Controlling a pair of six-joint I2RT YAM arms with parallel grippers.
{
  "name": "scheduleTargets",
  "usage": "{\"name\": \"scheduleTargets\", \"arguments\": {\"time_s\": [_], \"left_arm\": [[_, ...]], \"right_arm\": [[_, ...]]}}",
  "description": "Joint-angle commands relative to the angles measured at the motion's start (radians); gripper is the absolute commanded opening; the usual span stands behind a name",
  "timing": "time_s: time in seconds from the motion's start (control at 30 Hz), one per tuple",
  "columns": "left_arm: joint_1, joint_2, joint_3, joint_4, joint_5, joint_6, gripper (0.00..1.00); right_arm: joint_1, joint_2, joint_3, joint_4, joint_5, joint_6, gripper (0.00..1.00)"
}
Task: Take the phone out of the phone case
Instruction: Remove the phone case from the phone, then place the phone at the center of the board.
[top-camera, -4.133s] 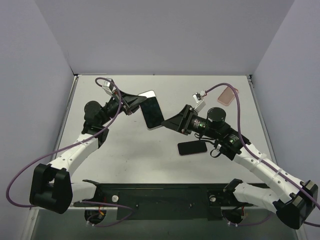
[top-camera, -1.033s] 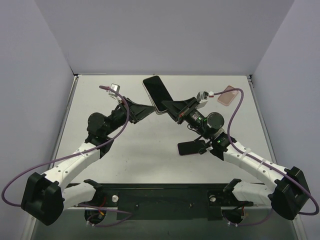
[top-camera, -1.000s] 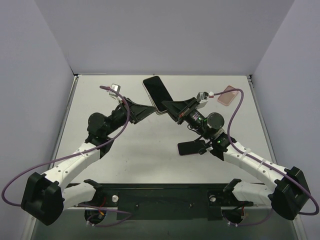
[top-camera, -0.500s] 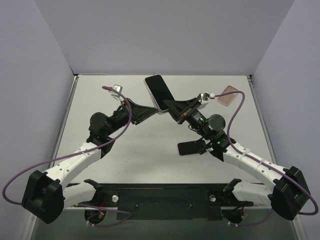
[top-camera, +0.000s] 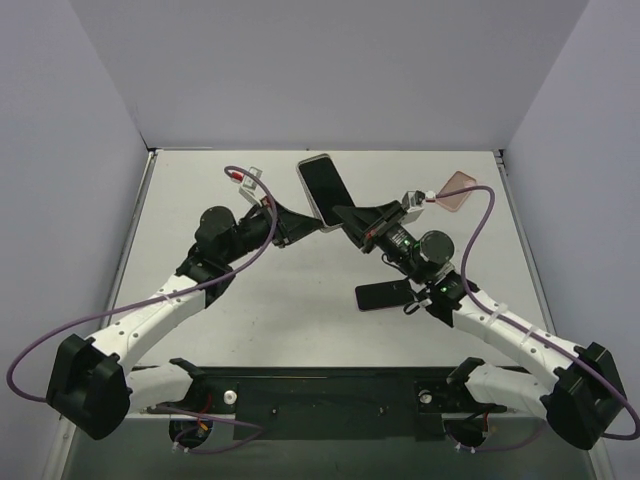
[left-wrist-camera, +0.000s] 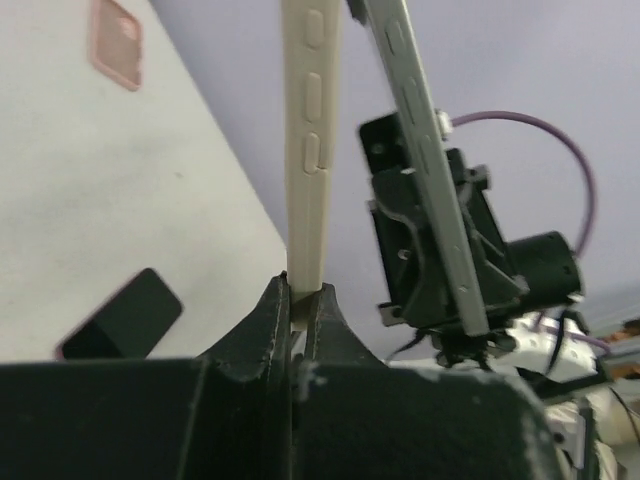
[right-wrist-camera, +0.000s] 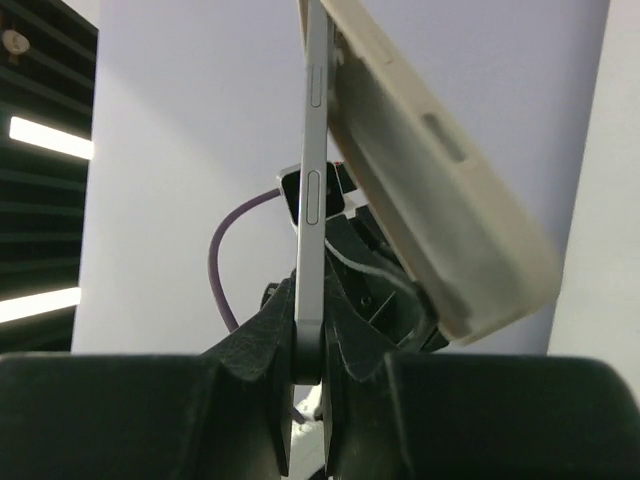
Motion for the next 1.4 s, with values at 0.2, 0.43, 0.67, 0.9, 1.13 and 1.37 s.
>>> {"name": "scheduleTargets", "arguments": {"time_s": [0.2, 0.43, 0.67, 0.9, 1.13, 1.37], "left_arm": [[0.015, -0.091, 0.233, -0.838, -0.775, 0.338, 0.0], [0.012, -0.179, 0.17, -0.843, -0.852, 0.437, 0.0], [-0.081, -0.258, 0.124, -0.832, -0.872, 0.506, 0.0], [-0.164, -0.342, 0.018, -0.831, -0.773, 0.436, 0.0], [-0.184, -0.402, 0.025, -0.88, -0.811, 0.476, 0.0], [-0.203, -0.399, 0.021, -0.851, -0.805, 0.491, 0.0]], "right_arm": [[-0.115, -0.184, 0.355, -1.197, -0.13, -0.978, 0.0], [-0.266, 0.006, 0.631, -1.745, -0.092, -1.496, 0.0], [-0.409, 0.231, 0.69, -1.868, -0.371, -1.776, 0.0], [-0.531, 0.531, 0.763, -1.93, -0.728, -1.949, 0.0], [-0.591, 0.736, 0.782, -1.922, -0.808, -1.995, 0.0], [-0.622, 0.894, 0.851, -1.963, -0.851, -2.076, 0.0]]}}
